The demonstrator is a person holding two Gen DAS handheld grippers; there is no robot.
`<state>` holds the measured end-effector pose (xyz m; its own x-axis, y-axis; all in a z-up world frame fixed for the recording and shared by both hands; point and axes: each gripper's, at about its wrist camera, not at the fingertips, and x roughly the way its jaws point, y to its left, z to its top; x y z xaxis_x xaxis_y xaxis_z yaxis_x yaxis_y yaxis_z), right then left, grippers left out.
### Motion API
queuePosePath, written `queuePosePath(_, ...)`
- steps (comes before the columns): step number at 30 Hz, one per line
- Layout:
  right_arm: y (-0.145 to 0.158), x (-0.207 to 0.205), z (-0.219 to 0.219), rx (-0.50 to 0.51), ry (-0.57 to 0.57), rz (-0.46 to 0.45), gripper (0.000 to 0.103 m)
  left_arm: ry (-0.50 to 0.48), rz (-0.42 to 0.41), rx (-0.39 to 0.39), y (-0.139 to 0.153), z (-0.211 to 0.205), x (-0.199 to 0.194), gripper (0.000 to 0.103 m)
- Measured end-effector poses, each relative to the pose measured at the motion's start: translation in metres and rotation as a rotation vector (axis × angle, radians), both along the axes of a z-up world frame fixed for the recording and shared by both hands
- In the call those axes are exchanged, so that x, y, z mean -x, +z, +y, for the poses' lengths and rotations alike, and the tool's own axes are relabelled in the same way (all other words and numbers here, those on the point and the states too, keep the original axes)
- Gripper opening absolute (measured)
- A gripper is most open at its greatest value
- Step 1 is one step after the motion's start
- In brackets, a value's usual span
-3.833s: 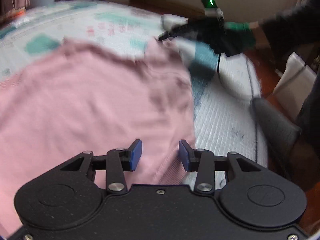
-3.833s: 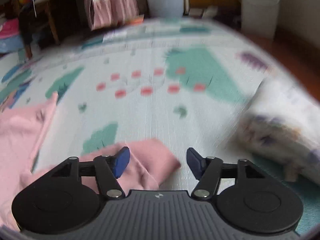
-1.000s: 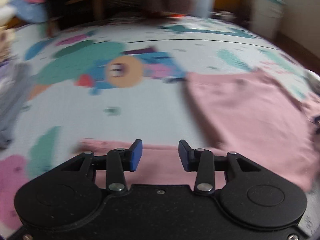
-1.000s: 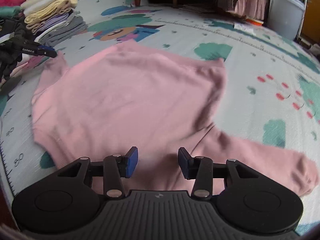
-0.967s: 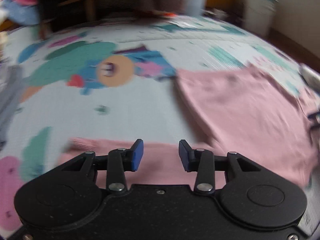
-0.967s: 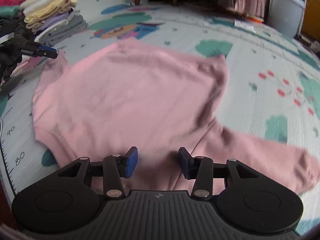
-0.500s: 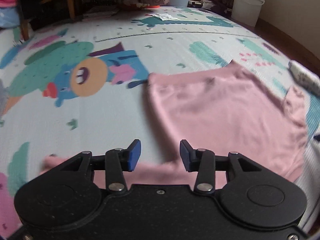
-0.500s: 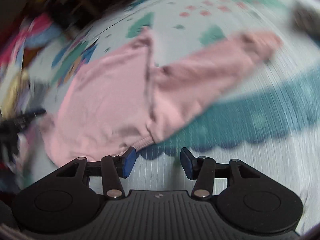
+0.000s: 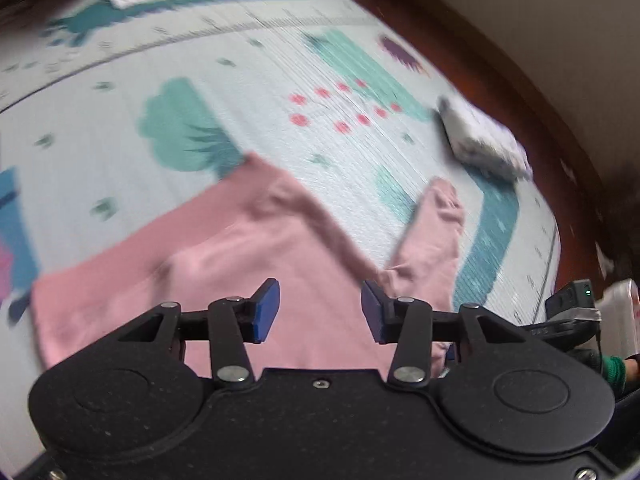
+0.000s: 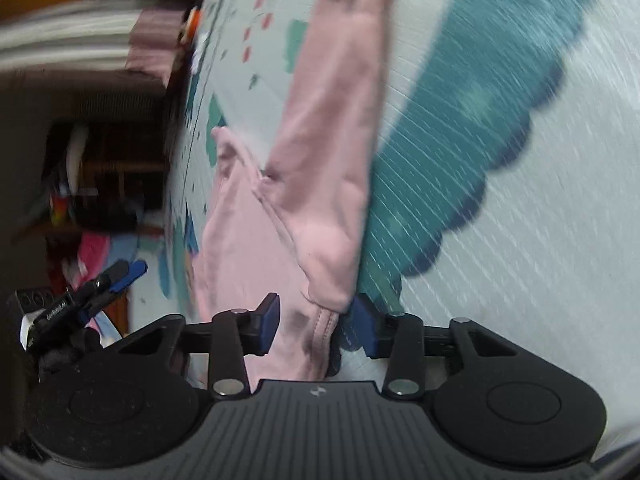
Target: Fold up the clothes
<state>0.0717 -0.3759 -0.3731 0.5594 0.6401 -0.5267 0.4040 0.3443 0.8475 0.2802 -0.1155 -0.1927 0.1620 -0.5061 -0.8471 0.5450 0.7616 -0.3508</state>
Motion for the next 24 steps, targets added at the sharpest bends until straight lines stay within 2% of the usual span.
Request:
queuePosePath(5,-0.011,-0.003,0.005,-0.096,-0.105,0.046,0.037,0.035,-0.023,0.02,-0.009,-0.008,-0.024,0.044)
queuePosePath(7,-0.011,-0.008,0.007,-0.098,-0.115,0.045,0.037,0.054,-0.038,0.032,-0.013,-0.009,-0.032,0.044)
queuePosePath(11,-0.007,-0.019,0.015,-0.062,-0.106,0.008,0.037,0.105,-0.056,0.066,-0.019,-0.008,-0.051,0.044)
queuePosePath(13,-0.003,-0.026,0.02,-0.02,-0.085,-0.006,0.033,0.15,-0.049,0.094,-0.02,0.002,-0.061,0.044)
queuePosePath(17,-0.006,-0.034,0.02,0.002,-0.094,-0.003,0.021,0.155,-0.06,0.065,-0.035,-0.004,-0.072,0.043)
queuePosePath(18,-0.006,-0.036,0.02,0.014,-0.09,-0.007,0.015,0.157,-0.054,0.06,-0.039,-0.008,-0.073,0.043)
queuePosePath(24,0.01,-0.059,0.025,0.119,-0.032,-0.055,0.014,0.158,-0.029,0.037,-0.059,-0.039,-0.085,0.043)
